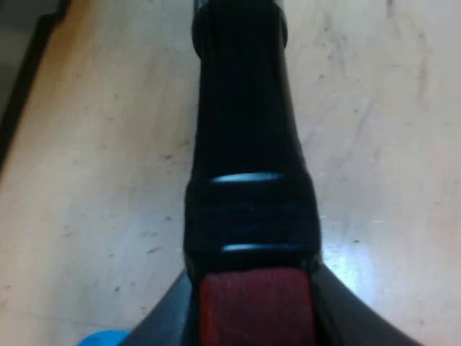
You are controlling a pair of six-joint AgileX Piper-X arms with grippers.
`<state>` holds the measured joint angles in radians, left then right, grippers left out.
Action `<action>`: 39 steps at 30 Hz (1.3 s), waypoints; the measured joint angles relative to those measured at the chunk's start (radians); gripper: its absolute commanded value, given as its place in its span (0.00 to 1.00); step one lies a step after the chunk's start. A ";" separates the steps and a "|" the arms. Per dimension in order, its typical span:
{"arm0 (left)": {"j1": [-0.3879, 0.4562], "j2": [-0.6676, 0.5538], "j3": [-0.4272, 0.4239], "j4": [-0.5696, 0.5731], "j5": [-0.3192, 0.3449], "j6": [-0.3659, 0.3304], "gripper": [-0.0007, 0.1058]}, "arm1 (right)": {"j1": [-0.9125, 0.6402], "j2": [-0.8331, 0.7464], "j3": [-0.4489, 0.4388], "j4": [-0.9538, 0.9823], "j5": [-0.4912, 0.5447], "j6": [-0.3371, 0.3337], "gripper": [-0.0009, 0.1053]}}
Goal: Put the handle in the coffee machine
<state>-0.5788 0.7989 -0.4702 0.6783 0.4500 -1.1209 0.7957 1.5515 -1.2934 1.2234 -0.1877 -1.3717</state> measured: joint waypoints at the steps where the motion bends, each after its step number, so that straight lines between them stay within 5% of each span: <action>1: 0.011 0.000 0.002 0.002 0.015 0.004 0.01 | 0.000 0.000 -0.023 -0.003 0.032 -0.002 0.76; 7: 0.122 0.000 0.004 0.008 0.052 0.007 0.01 | 0.000 -0.015 -0.092 -0.017 0.079 -0.020 0.76; 13: 0.234 0.000 0.004 0.008 0.058 0.007 0.01 | 0.061 -0.076 -0.080 -0.099 0.252 0.000 0.76; 32: 0.525 0.080 -0.063 0.038 0.136 0.011 0.02 | 0.362 -0.125 0.246 -0.753 0.685 0.023 0.67; 39: 0.590 0.125 -0.080 0.063 0.170 0.116 0.02 | 0.401 -0.125 0.331 -0.929 0.749 0.019 0.67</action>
<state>0.0107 0.9238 -0.5501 0.7414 0.6200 -1.0050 1.1967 1.4269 -0.9623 0.2947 0.5611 -1.3528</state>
